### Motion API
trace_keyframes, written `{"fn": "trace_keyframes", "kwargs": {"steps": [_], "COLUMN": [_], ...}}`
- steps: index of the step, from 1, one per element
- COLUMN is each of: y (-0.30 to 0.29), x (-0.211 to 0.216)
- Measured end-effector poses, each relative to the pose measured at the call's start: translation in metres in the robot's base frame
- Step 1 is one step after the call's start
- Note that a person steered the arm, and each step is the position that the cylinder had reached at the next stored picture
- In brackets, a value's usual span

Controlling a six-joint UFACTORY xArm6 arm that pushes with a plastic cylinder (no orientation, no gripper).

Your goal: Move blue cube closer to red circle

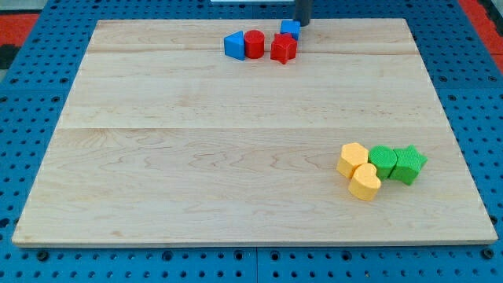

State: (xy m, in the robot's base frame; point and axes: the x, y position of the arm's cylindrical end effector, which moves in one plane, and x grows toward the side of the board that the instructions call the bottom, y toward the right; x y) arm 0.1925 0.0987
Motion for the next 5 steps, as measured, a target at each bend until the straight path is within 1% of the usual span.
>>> {"fn": "trace_keyframes", "kwargs": {"steps": [1,2,4,5], "y": [0.029,0.026,-0.025,-0.041], "x": [0.004,0.023,0.012,0.012]}}
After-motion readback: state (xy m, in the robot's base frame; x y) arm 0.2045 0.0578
